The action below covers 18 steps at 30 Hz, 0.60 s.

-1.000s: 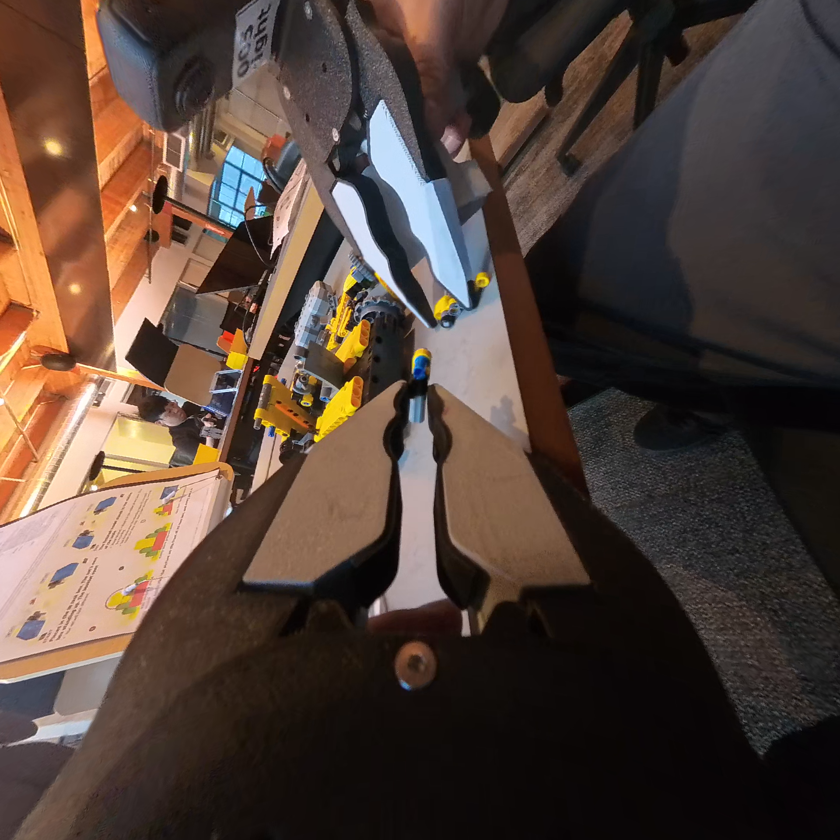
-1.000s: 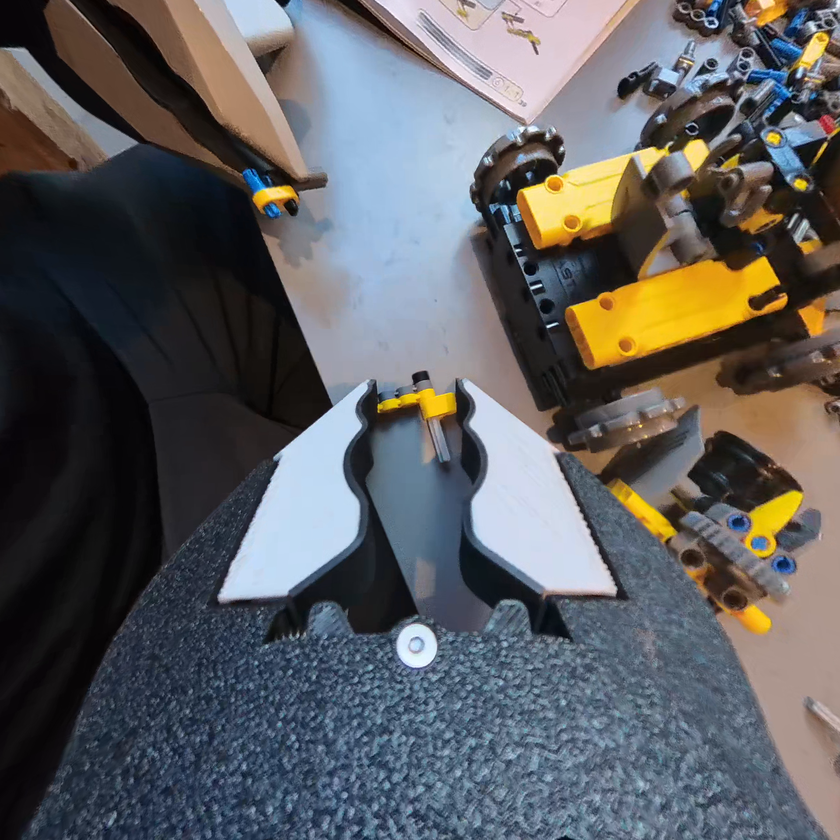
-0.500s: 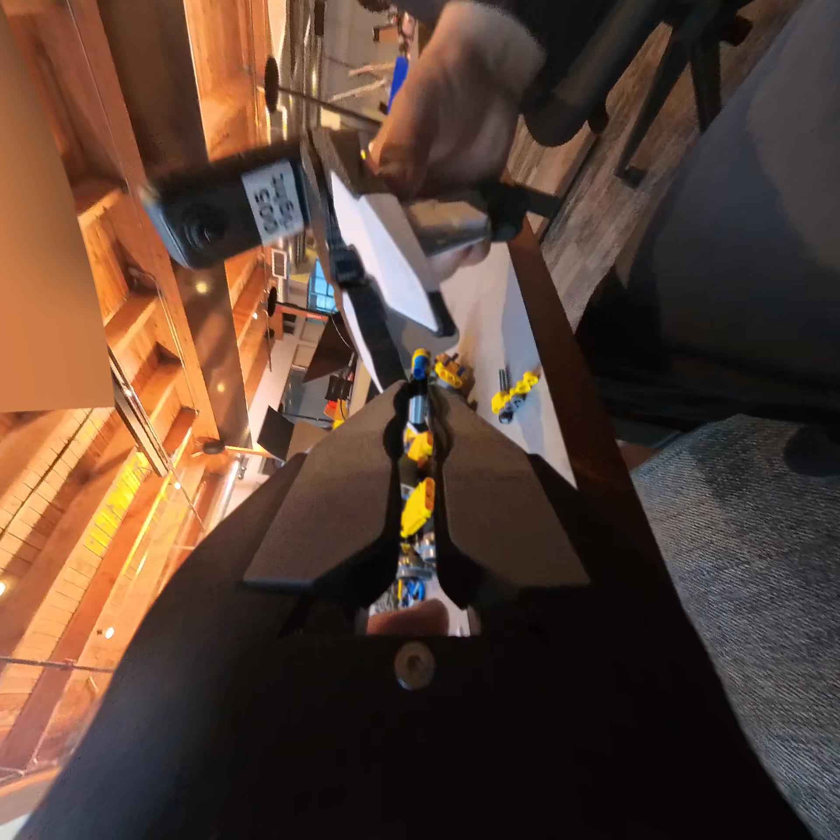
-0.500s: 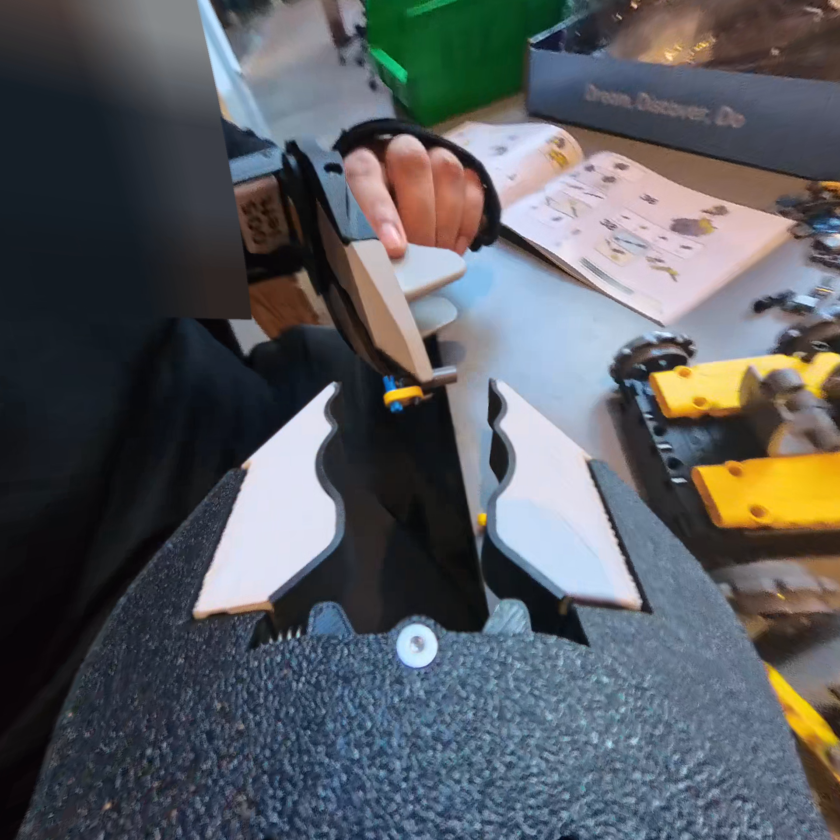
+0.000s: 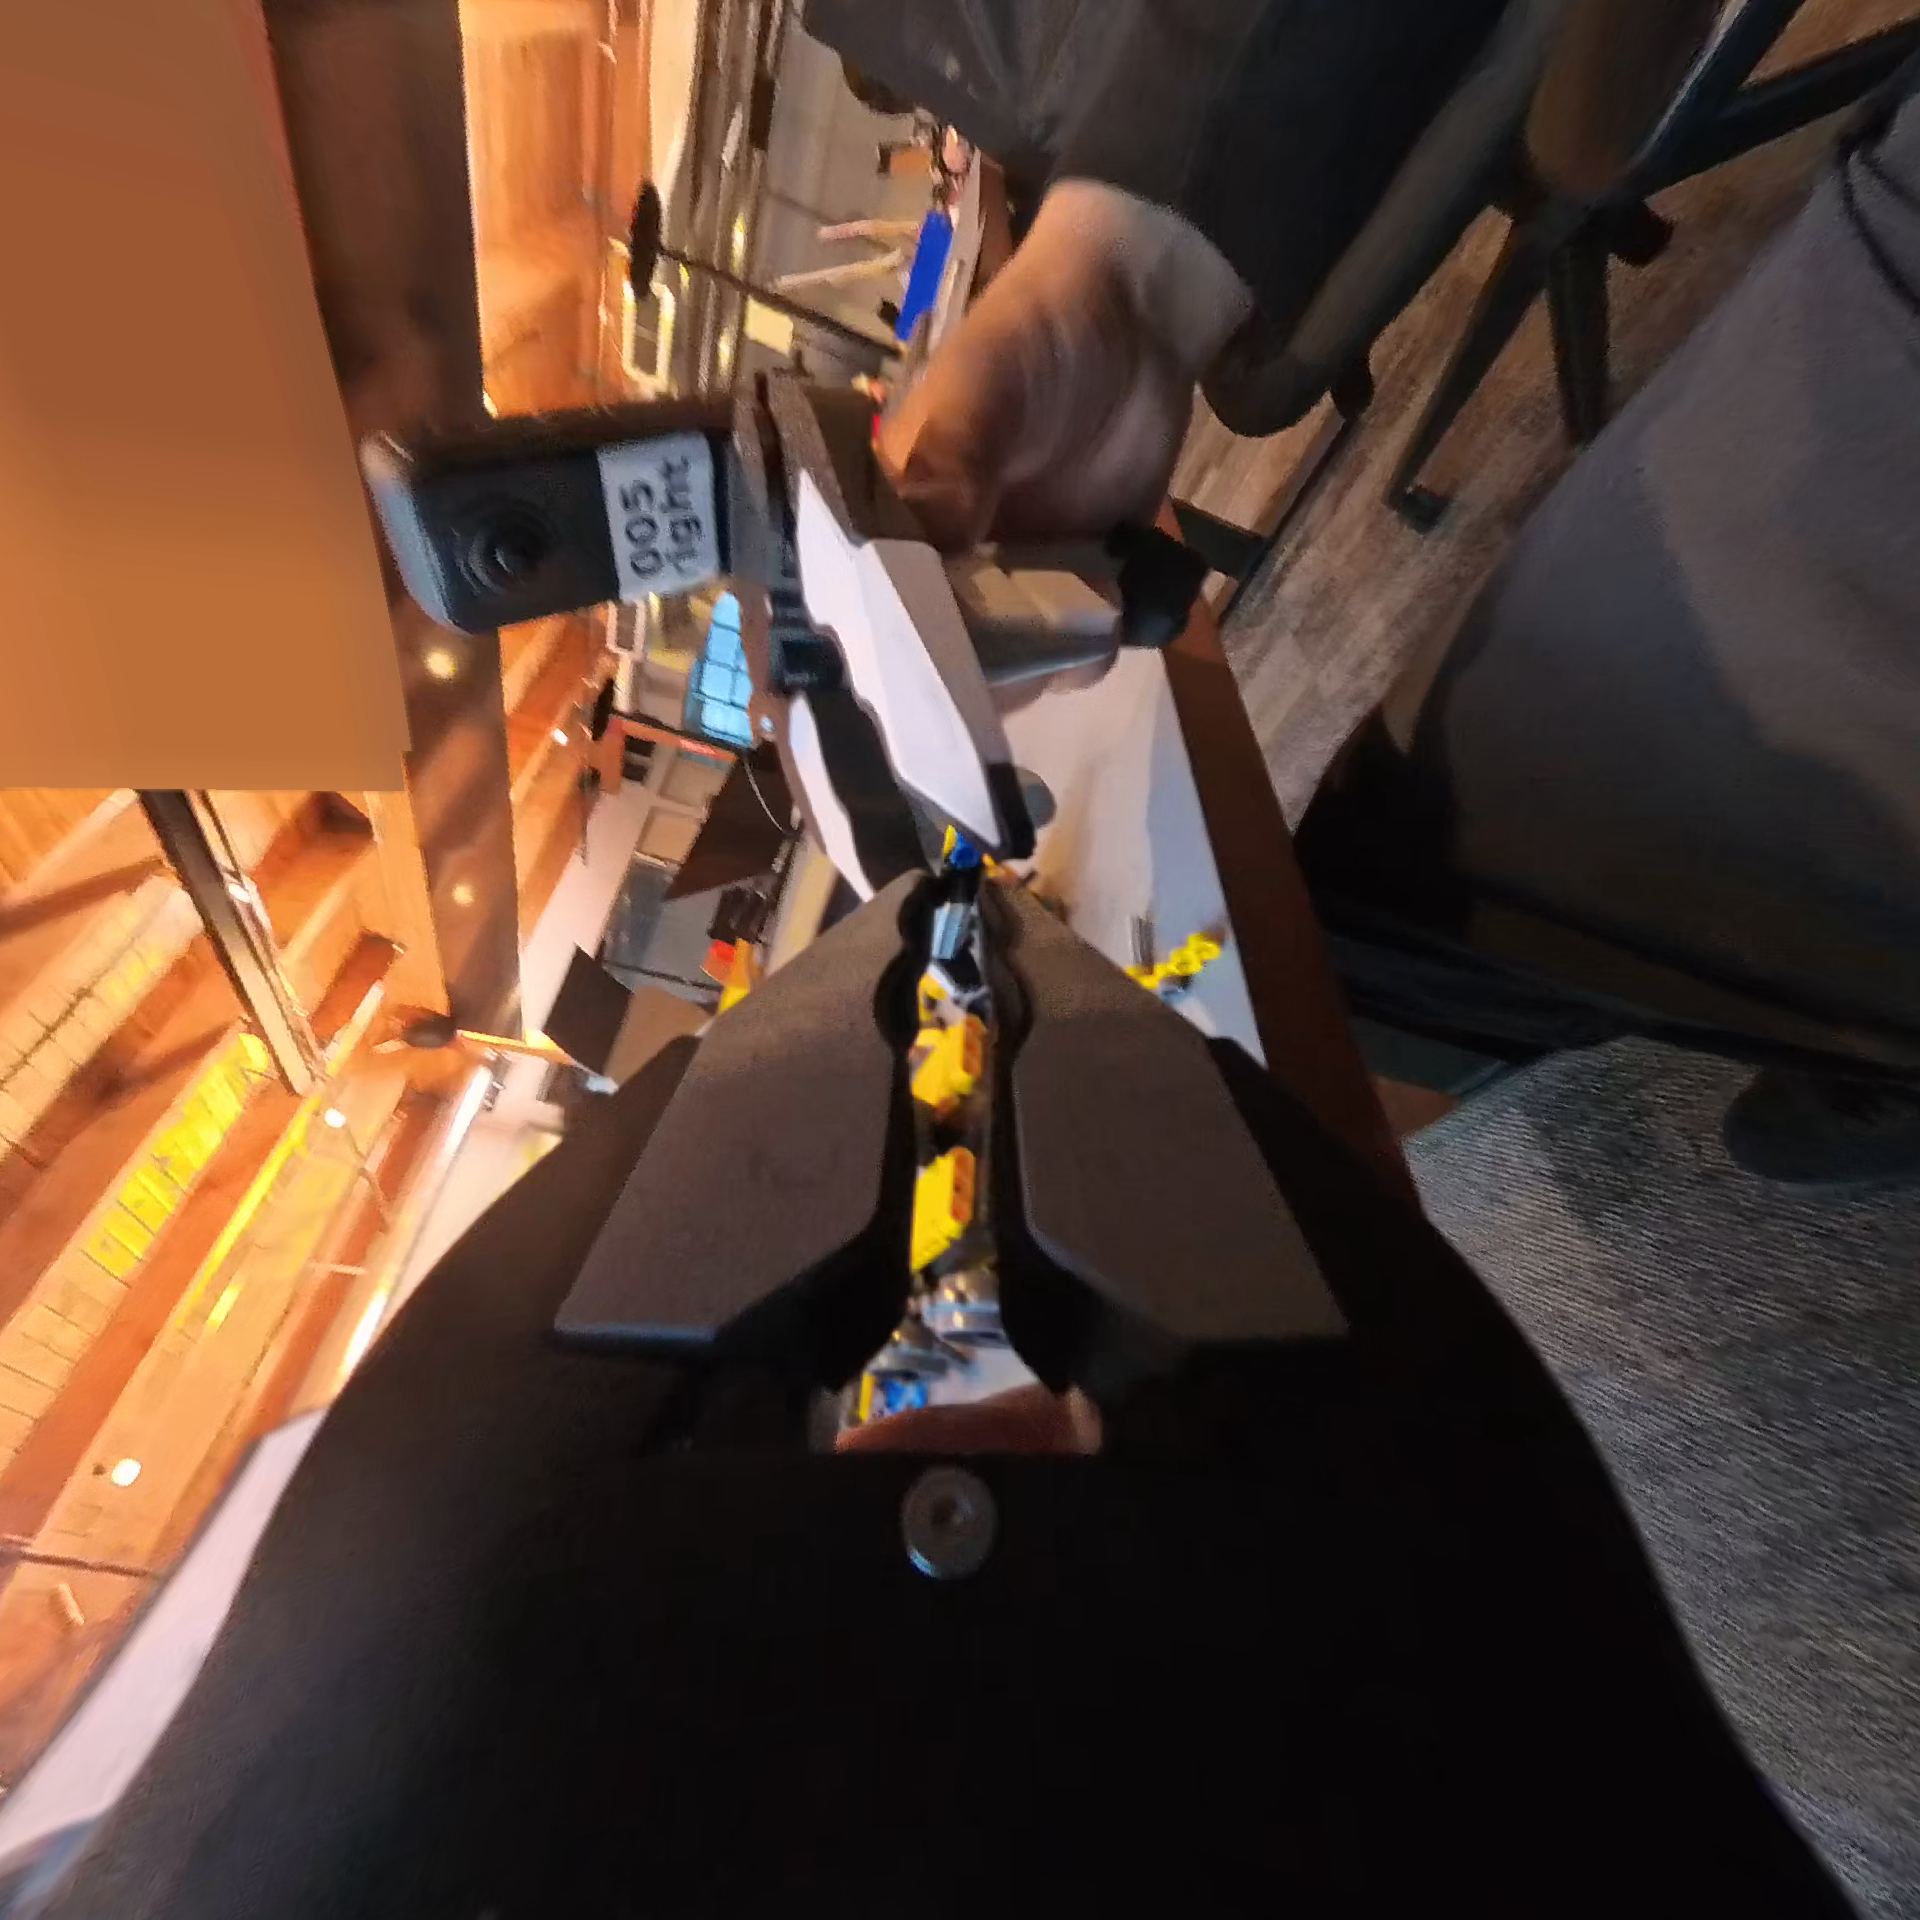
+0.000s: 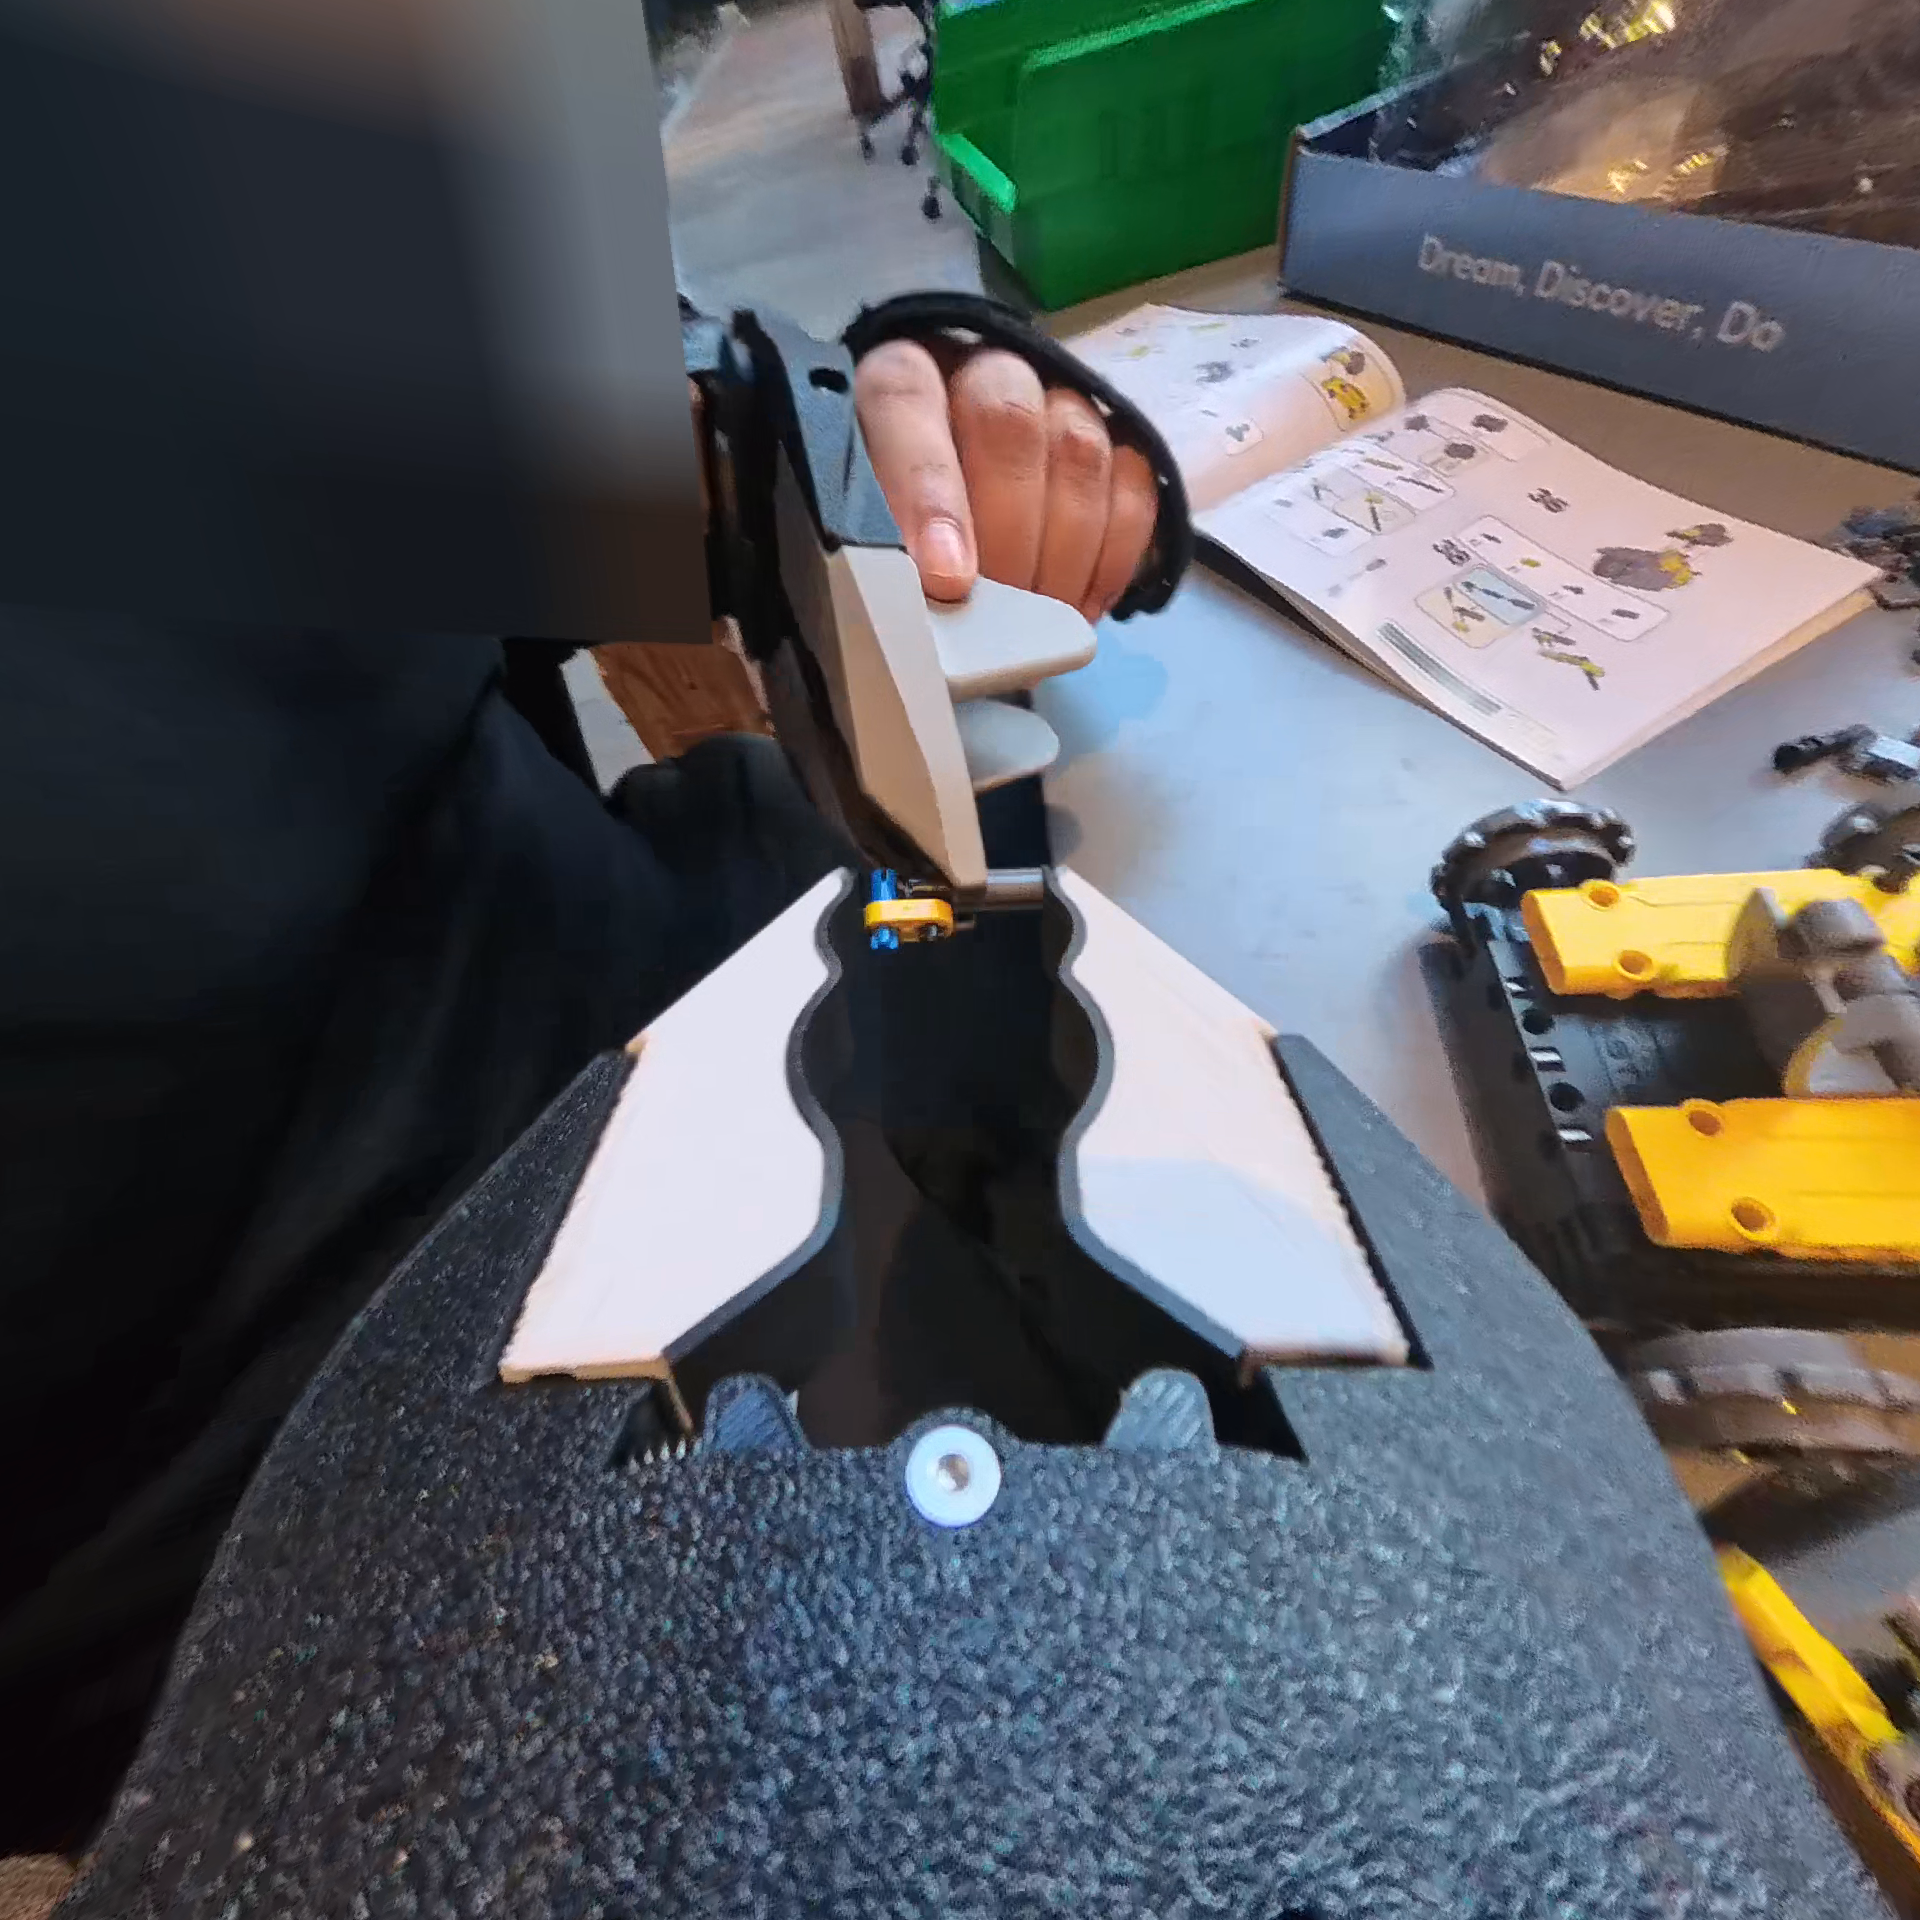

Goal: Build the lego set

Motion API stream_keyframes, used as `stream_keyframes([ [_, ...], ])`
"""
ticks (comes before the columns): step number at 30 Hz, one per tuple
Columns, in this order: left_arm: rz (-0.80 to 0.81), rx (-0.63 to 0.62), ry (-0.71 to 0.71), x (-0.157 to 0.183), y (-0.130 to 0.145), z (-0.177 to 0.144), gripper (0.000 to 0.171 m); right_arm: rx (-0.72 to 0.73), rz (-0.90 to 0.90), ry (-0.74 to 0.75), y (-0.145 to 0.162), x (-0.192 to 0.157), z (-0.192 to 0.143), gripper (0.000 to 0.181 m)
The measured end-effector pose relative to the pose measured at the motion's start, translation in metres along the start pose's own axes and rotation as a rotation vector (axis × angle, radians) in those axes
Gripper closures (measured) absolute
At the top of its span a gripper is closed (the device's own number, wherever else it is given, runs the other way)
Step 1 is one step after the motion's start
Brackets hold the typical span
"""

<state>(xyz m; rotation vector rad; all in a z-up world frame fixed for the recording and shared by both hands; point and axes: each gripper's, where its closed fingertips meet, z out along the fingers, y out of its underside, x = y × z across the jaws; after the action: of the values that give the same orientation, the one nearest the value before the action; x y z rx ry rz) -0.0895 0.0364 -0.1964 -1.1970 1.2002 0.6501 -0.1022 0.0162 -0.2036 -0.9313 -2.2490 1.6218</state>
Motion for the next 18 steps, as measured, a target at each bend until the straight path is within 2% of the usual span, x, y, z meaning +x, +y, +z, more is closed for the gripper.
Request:
stream_keyframes([
  [6,-0.205,-0.13,0.15,0.021,0.033,-0.003,0.166,-0.178,-0.047,0.275,0.034,0.043,-0.008,0.148],
  [8,-0.412,-0.179,0.241,0.028,0.045,-0.004,0.171,-0.209,-0.077,0.322,0.04,0.048,-0.01,0.148],
  [10,-0.645,-0.218,0.331,0.029,0.05,-0.004,0.167,-0.2,-0.113,0.327,0.038,0.045,-0.007,0.148],
  [13,-0.894,-0.17,0.406,0.02,0.045,-0.003,0.147,-0.201,-0.153,0.343,0.038,0.044,-0.005,0.148],
  [15,-0.882,-0.164,0.37,0.016,0.049,-0.004,0.141,-0.196,-0.166,0.365,0.038,0.046,-0.007,0.148],
  [18,-0.702,-0.176,0.278,0.013,0.055,-0.006,0.142,-0.177,-0.168,0.377,0.038,0.048,-0.01,0.148],
])
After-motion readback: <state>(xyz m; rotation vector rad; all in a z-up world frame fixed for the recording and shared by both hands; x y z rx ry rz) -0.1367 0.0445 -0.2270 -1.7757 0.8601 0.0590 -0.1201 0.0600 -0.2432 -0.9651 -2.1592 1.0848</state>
